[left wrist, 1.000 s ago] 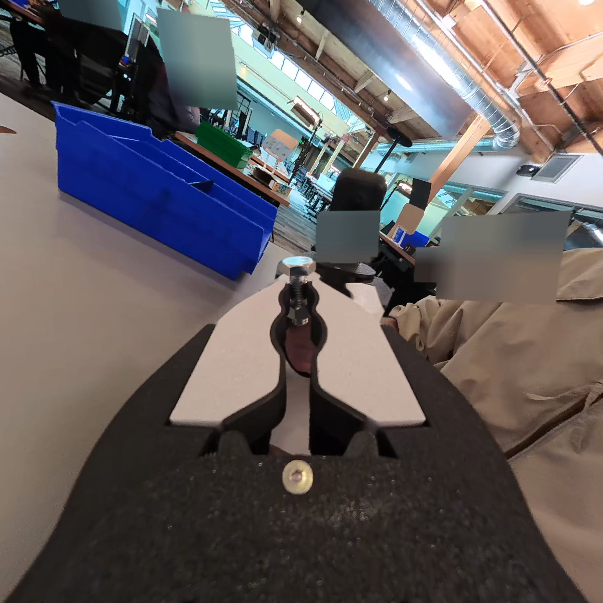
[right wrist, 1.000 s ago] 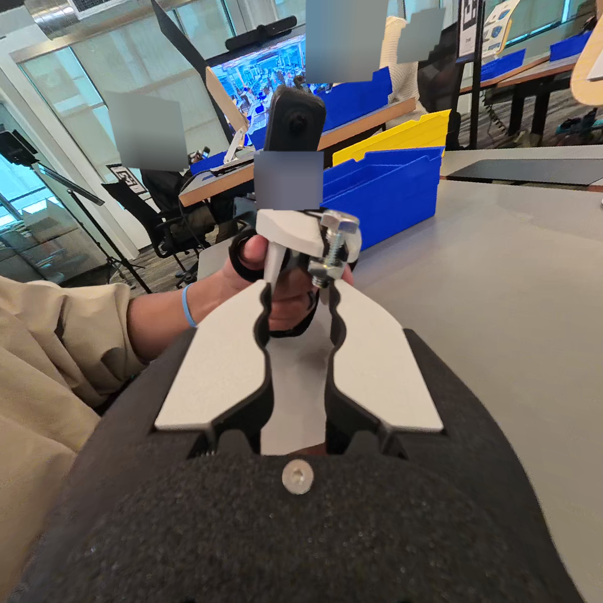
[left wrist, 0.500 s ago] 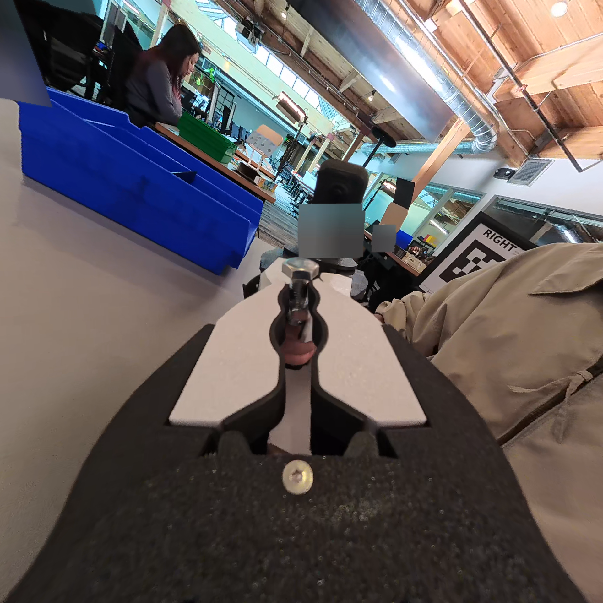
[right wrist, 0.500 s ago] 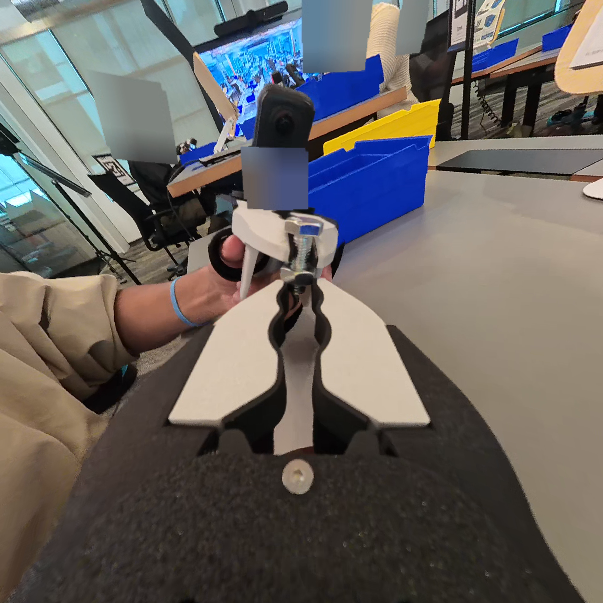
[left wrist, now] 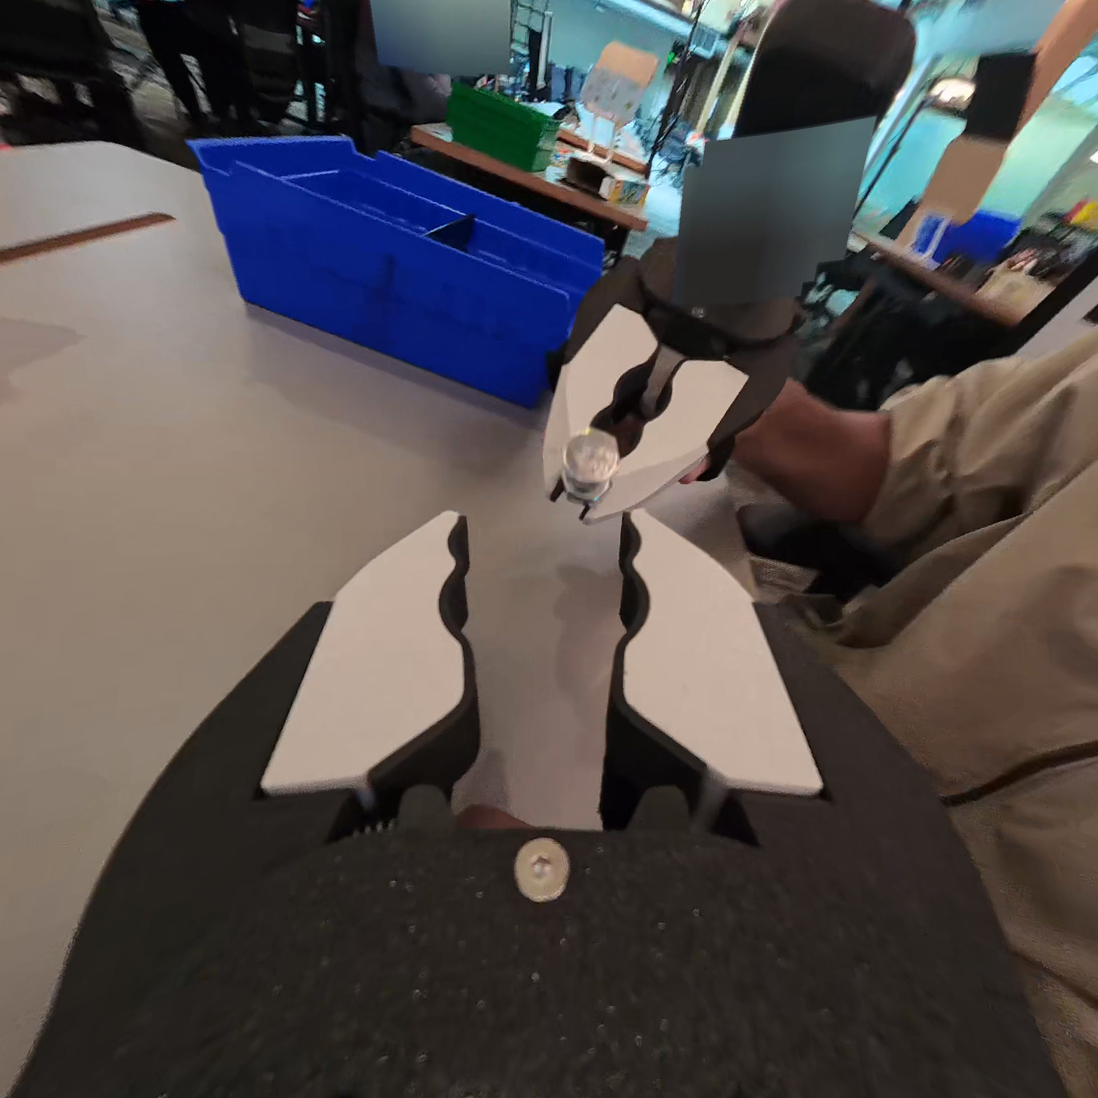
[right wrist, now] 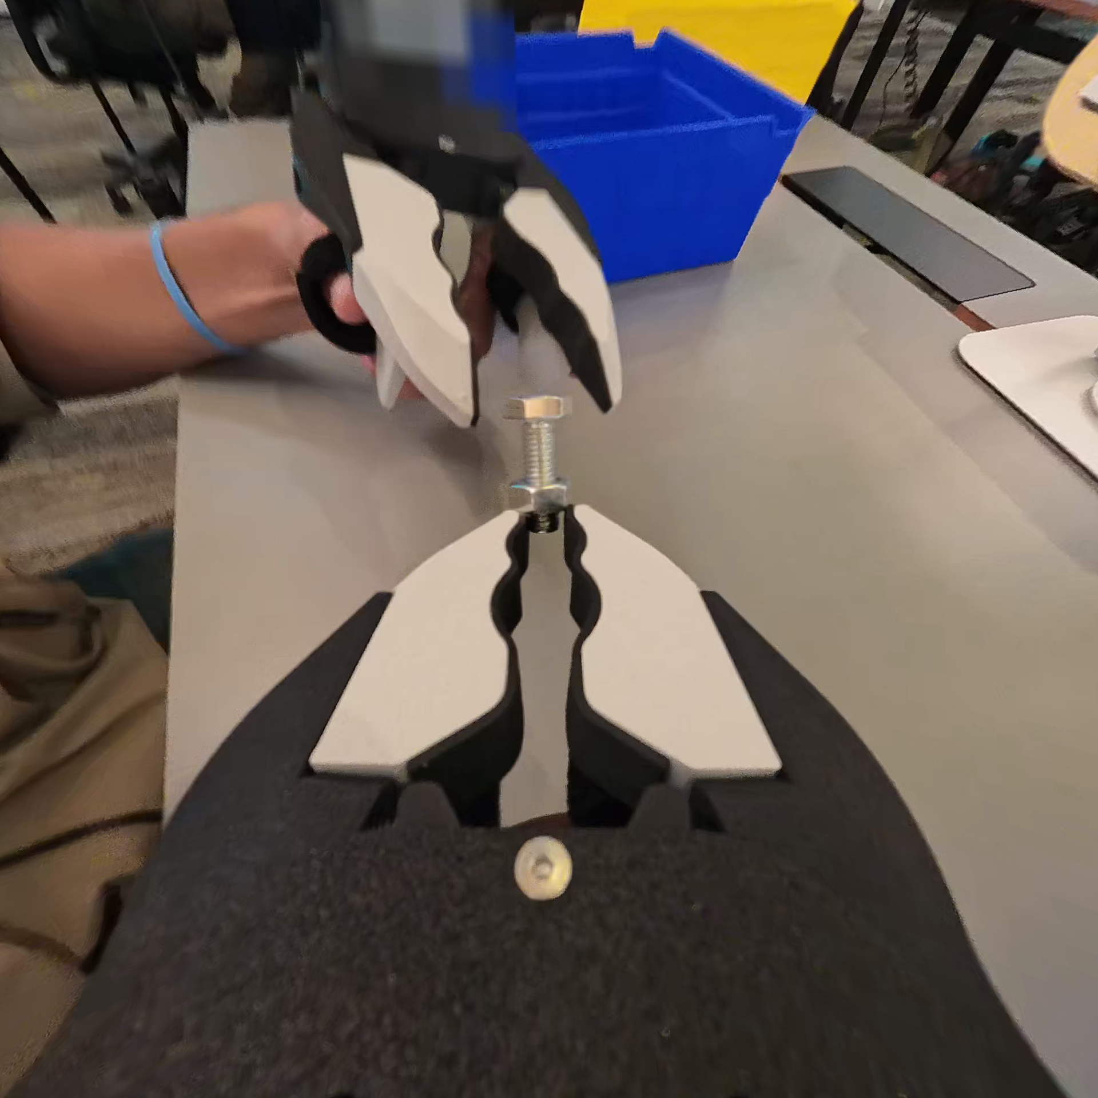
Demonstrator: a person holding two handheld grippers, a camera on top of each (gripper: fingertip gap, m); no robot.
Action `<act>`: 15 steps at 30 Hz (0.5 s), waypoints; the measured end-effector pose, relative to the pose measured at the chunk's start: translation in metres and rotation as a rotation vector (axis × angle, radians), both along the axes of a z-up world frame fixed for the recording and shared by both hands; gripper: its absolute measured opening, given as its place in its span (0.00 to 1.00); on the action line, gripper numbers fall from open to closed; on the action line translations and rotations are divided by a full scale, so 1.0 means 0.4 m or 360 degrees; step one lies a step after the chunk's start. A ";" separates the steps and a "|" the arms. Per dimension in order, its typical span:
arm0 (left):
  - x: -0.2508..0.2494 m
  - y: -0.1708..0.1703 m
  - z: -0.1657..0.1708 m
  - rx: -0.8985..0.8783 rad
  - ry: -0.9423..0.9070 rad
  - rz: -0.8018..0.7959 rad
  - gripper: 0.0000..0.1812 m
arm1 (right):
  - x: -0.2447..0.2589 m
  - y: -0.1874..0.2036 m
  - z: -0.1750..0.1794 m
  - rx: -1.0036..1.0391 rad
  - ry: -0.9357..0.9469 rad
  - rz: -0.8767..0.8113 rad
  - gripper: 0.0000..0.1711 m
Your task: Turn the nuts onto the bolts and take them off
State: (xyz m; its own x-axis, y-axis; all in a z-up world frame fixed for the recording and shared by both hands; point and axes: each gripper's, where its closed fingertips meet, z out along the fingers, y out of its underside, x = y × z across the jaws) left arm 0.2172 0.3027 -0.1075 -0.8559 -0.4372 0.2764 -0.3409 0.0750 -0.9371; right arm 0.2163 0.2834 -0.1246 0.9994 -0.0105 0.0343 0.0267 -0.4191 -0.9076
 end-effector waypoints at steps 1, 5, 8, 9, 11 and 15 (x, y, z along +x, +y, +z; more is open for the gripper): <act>0.001 0.001 -0.001 0.0050 -0.0051 0.0022 0.27 | -0.002 -0.001 -0.009 -0.0062 -0.0045 0.0026 0.05; -0.019 -0.018 -0.020 0.0236 -0.0160 -0.0032 0.29 | -0.012 0.010 -0.032 -0.0228 -0.0140 0.0109 0.05; -0.030 -0.031 -0.048 0.0315 -0.0155 -0.0087 0.29 | -0.014 0.020 -0.053 -0.0294 -0.0121 0.0156 0.05; -0.031 -0.032 -0.048 0.0310 -0.0165 -0.0085 0.28 | -0.020 0.020 -0.057 -0.0306 -0.0116 0.0187 0.05; -0.038 -0.028 -0.050 0.0324 -0.0166 -0.0108 0.28 | -0.027 0.018 -0.059 -0.0334 -0.0150 0.0222 0.05; -0.046 -0.022 -0.040 0.0315 -0.0204 -0.0126 0.20 | -0.047 0.012 -0.057 -0.0360 -0.0154 0.0294 0.05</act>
